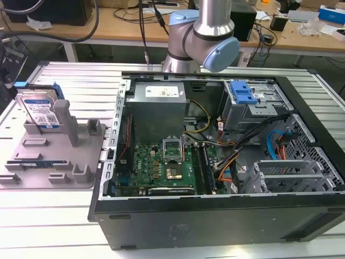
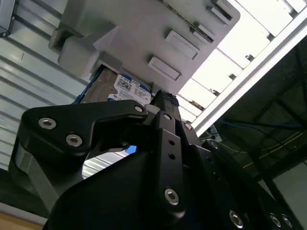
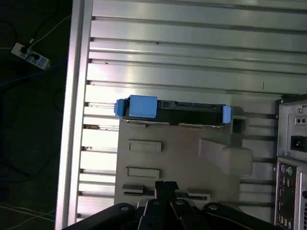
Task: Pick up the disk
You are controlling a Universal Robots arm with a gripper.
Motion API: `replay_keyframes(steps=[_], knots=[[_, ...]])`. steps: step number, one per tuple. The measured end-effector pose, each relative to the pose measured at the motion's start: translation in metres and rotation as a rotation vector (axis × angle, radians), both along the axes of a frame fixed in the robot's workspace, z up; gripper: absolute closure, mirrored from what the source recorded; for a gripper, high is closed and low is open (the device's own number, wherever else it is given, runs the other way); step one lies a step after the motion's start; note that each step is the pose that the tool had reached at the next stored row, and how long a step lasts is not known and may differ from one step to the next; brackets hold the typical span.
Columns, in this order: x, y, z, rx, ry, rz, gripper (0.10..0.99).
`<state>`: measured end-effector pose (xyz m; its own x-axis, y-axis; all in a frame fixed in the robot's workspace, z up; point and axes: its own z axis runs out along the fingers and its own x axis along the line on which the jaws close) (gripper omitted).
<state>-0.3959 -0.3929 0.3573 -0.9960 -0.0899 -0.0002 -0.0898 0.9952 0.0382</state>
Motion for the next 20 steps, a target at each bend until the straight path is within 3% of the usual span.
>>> replay_keyframes(steps=[11,12,13,14,15,19,20], knots=[[0.0,0.0,0.0,0.0,0.0001,0.235,0.98],[0.0,0.0,-0.0001,0.0,0.0,0.279,0.98],[0.0,0.0,-0.0001,0.0,0.0001,0.308,0.918],[0.0,0.0,-0.0001,0.0,0.0001,0.343,0.918],[0.0,0.0,-0.0001,0.0,0.0001,0.374,0.788],[0.0,0.0,-0.0001,-0.001,0.0002,0.47,0.549],[0.0001,-0.0001,-0.0001,-0.001,0.0003,0.487,0.549]])
